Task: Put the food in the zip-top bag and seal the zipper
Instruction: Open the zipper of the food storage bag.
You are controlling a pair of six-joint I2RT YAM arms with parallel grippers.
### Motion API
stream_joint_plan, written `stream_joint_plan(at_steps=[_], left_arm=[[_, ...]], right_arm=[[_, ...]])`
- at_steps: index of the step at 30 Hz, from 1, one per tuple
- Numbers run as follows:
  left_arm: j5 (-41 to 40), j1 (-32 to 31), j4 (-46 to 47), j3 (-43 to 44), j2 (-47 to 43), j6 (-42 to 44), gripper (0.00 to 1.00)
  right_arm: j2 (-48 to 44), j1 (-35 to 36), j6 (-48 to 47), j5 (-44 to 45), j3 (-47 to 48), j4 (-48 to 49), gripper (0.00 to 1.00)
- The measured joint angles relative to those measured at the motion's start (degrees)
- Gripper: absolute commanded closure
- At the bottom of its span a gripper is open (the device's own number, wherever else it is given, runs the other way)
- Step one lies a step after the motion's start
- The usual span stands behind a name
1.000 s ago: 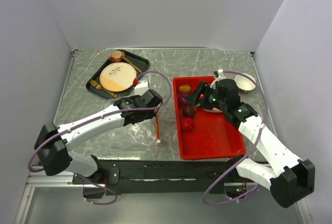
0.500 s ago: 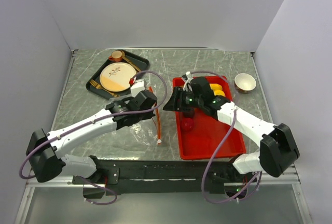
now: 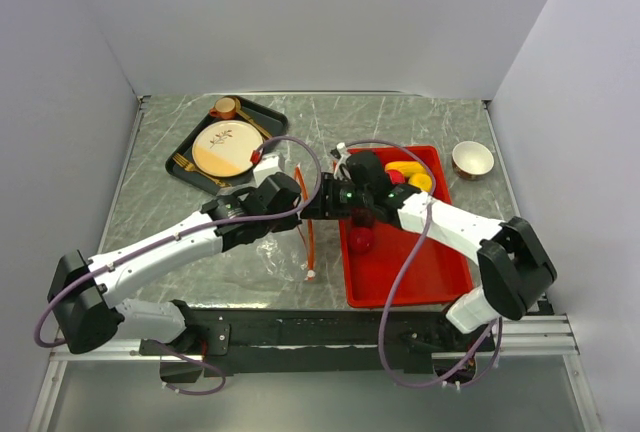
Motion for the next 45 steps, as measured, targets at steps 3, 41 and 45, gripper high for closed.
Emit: stream_joint_plan(at_steps=[3, 41, 45], left_arm=[[0.3, 0.0, 0.0, 0.0, -0.4, 0.1, 0.94], [7.0, 10.4, -1.9, -0.1, -8.0, 4.8, 0.23], [7.9, 7.1, 0.7, -1.5, -9.2, 4.8, 0.21]], right_arm=[[2.2, 0.0, -0.2, -0.4, 0.5, 0.8, 0.82], [9.7, 2.3, 10.3, 6.3, 4.7, 4.0, 0.98], [9.6, 2.4, 11.4, 6.3, 4.7, 4.7, 0.98]])
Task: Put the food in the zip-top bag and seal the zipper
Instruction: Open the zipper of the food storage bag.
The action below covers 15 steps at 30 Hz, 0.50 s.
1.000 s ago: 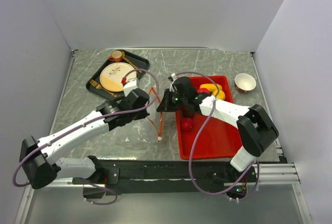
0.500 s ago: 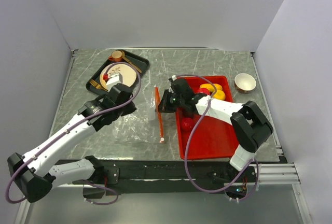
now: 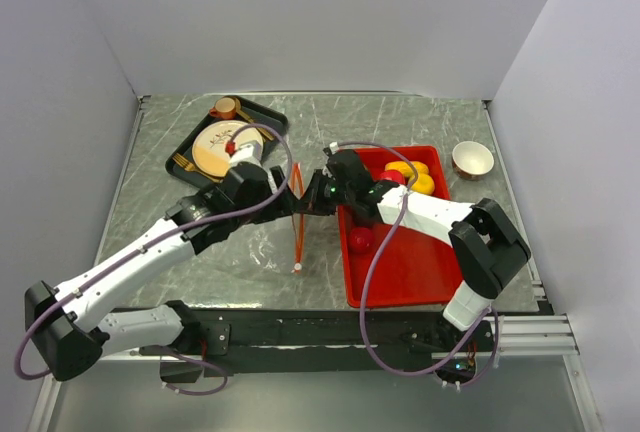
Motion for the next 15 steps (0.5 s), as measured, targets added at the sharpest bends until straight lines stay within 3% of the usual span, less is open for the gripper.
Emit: stream_joint_plan(at_steps=[6, 15], left_arm=[[-2.4, -6.2, 1.2, -2.2, 1.1, -1.6, 0.26], [-8.3, -7.2, 0.3, -3.9, 5.1, -4.5, 0.29]], right_arm=[[0.0, 0.2, 0.3, 0.4, 0.0, 0.0, 0.97], [-2.1, 0.2, 0.0, 2.0, 0.0, -0.8, 0.97]])
